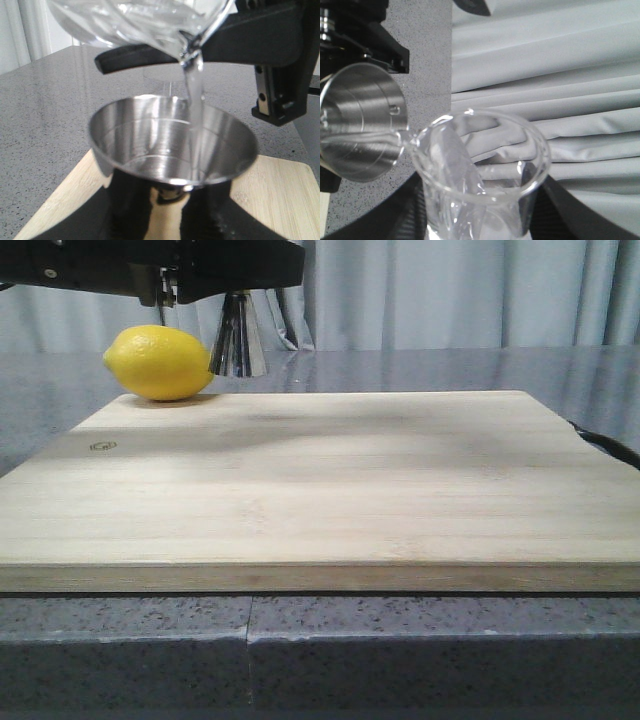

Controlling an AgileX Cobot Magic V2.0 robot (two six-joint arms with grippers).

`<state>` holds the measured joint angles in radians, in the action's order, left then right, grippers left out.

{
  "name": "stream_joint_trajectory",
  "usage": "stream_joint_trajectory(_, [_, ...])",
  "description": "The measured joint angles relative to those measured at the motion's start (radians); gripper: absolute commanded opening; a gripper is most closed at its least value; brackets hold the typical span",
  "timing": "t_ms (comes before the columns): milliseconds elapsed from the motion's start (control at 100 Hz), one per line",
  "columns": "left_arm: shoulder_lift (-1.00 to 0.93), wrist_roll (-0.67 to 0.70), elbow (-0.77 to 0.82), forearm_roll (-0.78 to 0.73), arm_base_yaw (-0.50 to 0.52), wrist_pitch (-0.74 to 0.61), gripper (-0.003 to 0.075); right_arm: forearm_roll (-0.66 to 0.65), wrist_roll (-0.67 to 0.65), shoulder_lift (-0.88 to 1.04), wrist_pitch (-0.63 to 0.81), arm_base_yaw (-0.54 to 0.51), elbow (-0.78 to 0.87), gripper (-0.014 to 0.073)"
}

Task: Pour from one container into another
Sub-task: 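Tilt the beaker with the right gripper, pouring liquid into the jigger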

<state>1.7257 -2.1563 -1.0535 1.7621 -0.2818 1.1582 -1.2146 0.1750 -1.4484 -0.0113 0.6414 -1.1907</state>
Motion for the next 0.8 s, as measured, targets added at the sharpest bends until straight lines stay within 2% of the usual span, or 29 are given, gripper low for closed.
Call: stream_joint_trajectory(800, [0.000, 0.000, 0.000, 0.000, 0.000, 0.000, 0.0227, -0.089, 0.000, 0.000, 0.011, 0.000, 0.000, 0.0291])
